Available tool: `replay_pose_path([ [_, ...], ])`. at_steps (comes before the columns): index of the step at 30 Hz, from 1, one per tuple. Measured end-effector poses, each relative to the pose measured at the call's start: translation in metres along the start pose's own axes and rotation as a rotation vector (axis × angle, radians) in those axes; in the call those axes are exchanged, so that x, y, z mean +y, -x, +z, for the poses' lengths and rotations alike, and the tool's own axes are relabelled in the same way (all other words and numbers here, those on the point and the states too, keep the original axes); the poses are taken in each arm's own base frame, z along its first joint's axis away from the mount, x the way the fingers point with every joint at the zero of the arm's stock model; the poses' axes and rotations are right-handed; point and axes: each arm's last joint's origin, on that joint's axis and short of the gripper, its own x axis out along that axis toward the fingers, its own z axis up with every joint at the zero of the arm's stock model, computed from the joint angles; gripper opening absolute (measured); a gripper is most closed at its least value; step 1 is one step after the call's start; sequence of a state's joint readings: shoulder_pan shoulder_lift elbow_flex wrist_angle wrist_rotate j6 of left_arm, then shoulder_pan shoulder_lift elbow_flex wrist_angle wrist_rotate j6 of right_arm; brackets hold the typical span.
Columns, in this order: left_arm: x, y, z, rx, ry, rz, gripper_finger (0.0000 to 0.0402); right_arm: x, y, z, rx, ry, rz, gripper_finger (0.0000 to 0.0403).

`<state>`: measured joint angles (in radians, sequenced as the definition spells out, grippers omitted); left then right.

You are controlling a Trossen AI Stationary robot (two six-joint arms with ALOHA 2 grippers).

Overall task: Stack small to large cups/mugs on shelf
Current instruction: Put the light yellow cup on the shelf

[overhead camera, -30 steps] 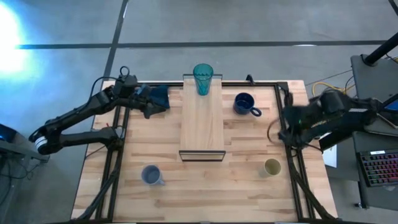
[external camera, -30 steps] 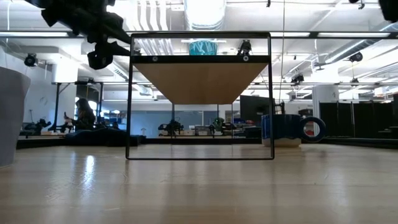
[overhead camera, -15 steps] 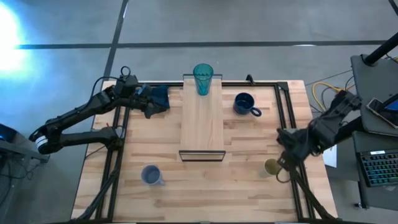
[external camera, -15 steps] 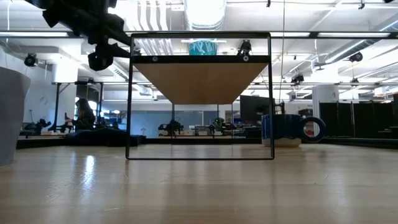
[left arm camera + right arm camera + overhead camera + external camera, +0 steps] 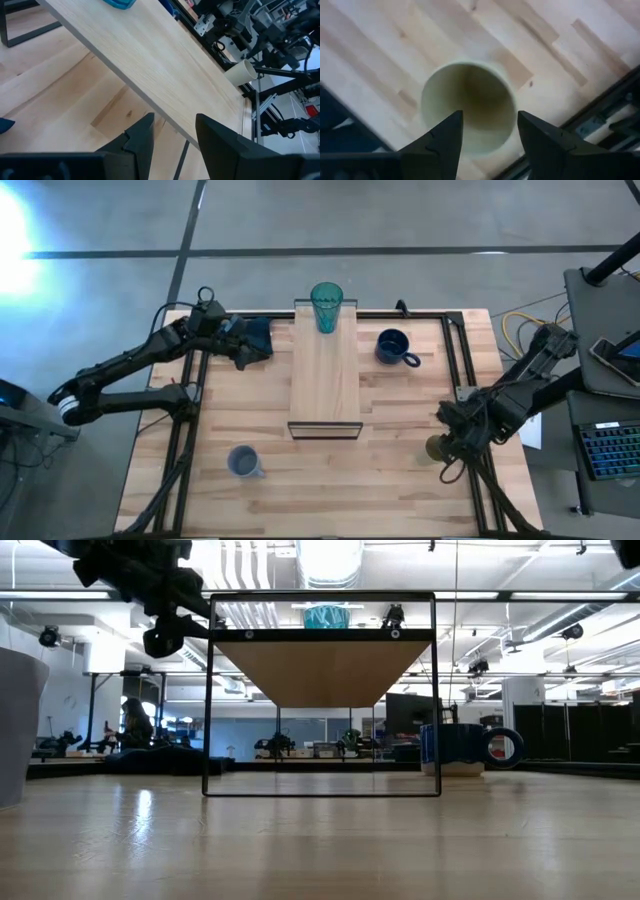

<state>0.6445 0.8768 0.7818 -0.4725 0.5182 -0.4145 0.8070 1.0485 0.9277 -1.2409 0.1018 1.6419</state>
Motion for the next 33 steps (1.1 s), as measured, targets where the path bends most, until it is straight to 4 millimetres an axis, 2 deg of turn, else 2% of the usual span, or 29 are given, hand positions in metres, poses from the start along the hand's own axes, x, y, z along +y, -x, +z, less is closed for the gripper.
replay_pose_path([
  [5, 0.000, 0.000, 0.000, 0.000, 0.000, 0.000, 0.0130, -0.004, -0.004, 0.000, -0.007, -0.031, -0.032, 0.0176],
  [14, 0.000, 0.000, 0.000, 0.000, -0.001, 0.000, 0.0130, -0.003, 0.002, 0.000, 0.020, -0.075, -0.023, 0.0173],
  [23, 0.000, 0.000, 0.000, 0.000, 0.026, 0.000, 0.0130, -0.003, -0.012, -0.002, 0.039, -0.188, -0.062, 0.0175],
  [33, 0.000, 0.000, 0.000, 0.000, 0.052, 0.000, 0.0130, 0.008, -0.029, -0.005, 0.031, -0.159, -0.113, 0.0166],
])
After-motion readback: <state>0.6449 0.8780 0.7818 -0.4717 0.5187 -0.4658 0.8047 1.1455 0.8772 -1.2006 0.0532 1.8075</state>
